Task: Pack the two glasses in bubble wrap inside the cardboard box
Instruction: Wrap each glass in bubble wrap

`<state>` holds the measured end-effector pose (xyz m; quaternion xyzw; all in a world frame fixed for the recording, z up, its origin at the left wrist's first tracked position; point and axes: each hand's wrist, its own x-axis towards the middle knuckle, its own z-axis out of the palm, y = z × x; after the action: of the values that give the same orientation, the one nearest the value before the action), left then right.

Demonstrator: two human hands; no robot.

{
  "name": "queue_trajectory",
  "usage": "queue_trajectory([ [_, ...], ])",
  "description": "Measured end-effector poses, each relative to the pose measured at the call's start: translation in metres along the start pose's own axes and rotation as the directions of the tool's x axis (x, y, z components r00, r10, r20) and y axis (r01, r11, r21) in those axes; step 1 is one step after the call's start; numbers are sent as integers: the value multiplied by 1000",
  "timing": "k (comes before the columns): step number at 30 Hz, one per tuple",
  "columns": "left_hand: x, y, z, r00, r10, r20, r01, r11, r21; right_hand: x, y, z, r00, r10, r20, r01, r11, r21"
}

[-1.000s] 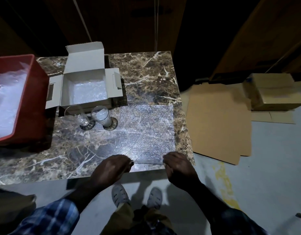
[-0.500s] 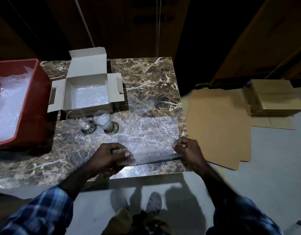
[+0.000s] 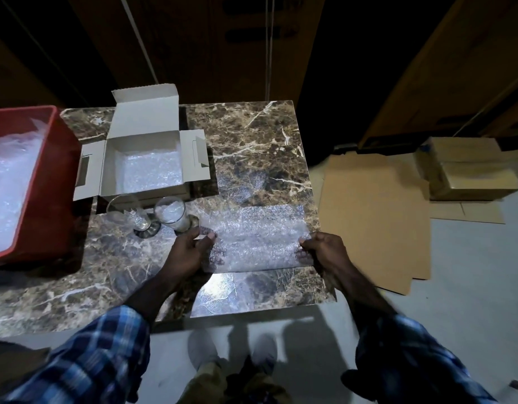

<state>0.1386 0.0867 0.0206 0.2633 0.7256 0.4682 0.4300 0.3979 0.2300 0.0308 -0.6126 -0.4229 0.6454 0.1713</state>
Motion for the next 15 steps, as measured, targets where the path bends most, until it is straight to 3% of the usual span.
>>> queue_trajectory([
  [3,6,5,10,987,138,-82,-122,976,179,9,-8,8,997,-59,-41,56,995,-79],
  [6,20,-2,16,944,297,-141,-220,889,403,20,-17,15,971,-225,-80,178,907,-383],
  [11,28,-6,33,923,296,-245,-130,840,526,33,-16,23,949,-306,-77,207,786,-582],
  [15,29,-9,38,926,312,-214,-110,764,635,38,-13,28,922,-383,-58,238,679,-695],
])
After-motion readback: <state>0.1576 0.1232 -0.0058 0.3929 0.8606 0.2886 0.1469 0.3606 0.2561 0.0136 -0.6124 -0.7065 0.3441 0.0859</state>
